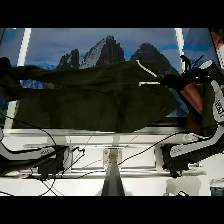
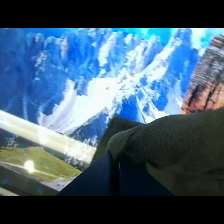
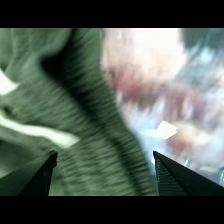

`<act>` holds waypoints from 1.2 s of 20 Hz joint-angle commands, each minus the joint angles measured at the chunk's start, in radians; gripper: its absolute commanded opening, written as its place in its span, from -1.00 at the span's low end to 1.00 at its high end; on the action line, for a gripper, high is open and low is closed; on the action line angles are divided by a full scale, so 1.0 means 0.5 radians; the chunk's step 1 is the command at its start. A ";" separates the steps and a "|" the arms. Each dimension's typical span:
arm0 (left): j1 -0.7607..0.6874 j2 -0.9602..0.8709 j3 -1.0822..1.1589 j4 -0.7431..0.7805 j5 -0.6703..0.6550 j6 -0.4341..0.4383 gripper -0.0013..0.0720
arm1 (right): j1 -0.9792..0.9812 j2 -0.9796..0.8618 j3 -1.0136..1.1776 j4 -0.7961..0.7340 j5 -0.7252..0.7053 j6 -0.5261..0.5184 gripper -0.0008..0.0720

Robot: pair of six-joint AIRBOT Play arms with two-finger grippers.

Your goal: Fold the clothes and pants, and hang the long-sleeved shirts on hangers.

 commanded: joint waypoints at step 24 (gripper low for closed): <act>-0.322 -0.259 0.000 -0.169 0.178 -0.005 -0.91 | 0.075 -0.310 0.173 0.314 0.355 -0.401 -0.88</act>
